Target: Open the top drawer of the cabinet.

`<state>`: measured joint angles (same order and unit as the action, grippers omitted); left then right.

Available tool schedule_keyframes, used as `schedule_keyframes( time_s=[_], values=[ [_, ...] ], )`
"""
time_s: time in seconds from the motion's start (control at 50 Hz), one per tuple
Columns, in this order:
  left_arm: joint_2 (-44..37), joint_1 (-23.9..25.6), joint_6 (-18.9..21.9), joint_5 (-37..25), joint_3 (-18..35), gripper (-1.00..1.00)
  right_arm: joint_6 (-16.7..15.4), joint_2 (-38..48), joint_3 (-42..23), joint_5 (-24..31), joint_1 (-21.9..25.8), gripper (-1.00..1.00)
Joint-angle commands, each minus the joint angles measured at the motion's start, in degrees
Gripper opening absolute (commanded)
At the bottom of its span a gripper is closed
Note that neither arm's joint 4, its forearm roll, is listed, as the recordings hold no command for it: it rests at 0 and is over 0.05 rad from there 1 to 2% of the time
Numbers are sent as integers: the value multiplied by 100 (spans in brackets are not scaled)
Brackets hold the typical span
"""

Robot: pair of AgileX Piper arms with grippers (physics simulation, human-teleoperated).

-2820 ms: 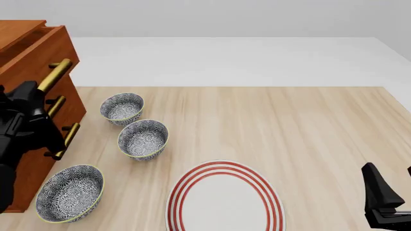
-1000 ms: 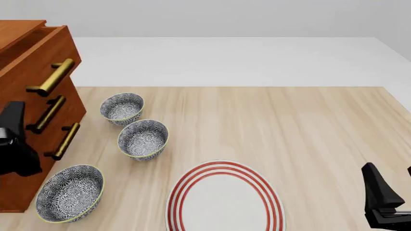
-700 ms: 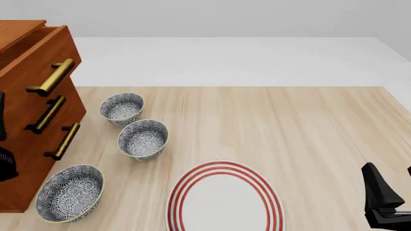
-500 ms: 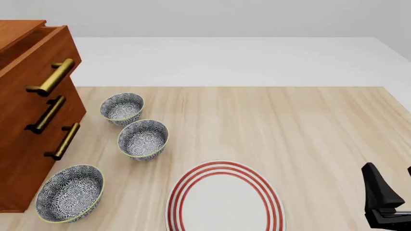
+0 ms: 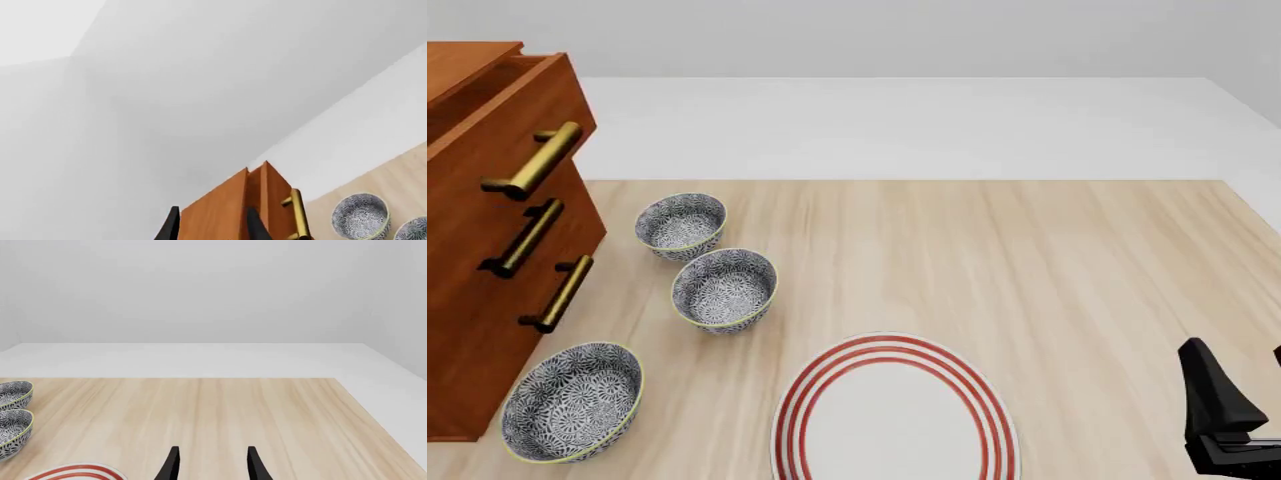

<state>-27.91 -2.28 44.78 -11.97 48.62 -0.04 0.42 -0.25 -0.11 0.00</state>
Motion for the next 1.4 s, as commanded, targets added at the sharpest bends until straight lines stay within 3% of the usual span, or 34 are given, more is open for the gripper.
schedule_keyframes(
  time_s=[0.02, 0.06, 0.14, 0.2, 0.22, 0.3, 0.42, 0.5, 0.52, 0.62, 0.64, 0.68, 0.7, 0.9, 1.02, 1.16, 1.4],
  values=[
    [-500, -252, -2152, -1683, 1584, 100, 0, -1, 0, 0, -2, 100],
    [-456, -254, -2006, -1812, 1598, 100, 0, -1, 0, 0, 0, 100],
    [-528, -330, -2577, -2310, 1762, 100, -3, -2, 0, 0, 0, 100],
    [-387, -310, -2415, -2356, 1673, 100, -4, 0, 0, 0, 0, 100],
    [-505, -337, -2750, -2510, 1776, 100, 1, 1, 0, 0, -1, 100],
    [-505, -428, -2839, -2585, 1708, 100, 0, 1, 0, 0, 0, 100],
    [-795, -390, -3505, -2929, 1984, 100, 1, -1, 0, 0, -1, 100],
    [-877, -342, -3661, -3115, 2041, 100, 0, -1, 0, 0, 0, 100],
    [-981, -318, -3971, -3244, 2167, 100, -1, -1, 0, 0, -1, 100],
    [-1213, -210, -4228, -3561, 2455, 100, 3, 0, 0, 0, 0, 100],
    [-1293, -248, -4480, -3582, 2554, 100, -1, 1, 0, 0, 0, 100],
    [-1355, -276, -4408, -3612, 2581, 100, -1, 0, 0, 0, -1, 100],
    [-1443, -241, -4678, -3716, 2700, 100, 0, -1, 0, 0, 1, 100],
    [-1769, -319, -4877, -3984, 3173, 100, -2, -1, 0, 0, -1, 100],
    [-1898, -342, -5080, -3948, 3107, 100, 2, 0, 0, 0, 0, 100],
    [-2093, -448, -5055, -3915, 3153, 100, 1, 0, 0, 0, 0, 100],
    [-2445, -582, -5128, -3630, 2784, 100, -2, 0, 0, 0, 1, 100]
  ],
)
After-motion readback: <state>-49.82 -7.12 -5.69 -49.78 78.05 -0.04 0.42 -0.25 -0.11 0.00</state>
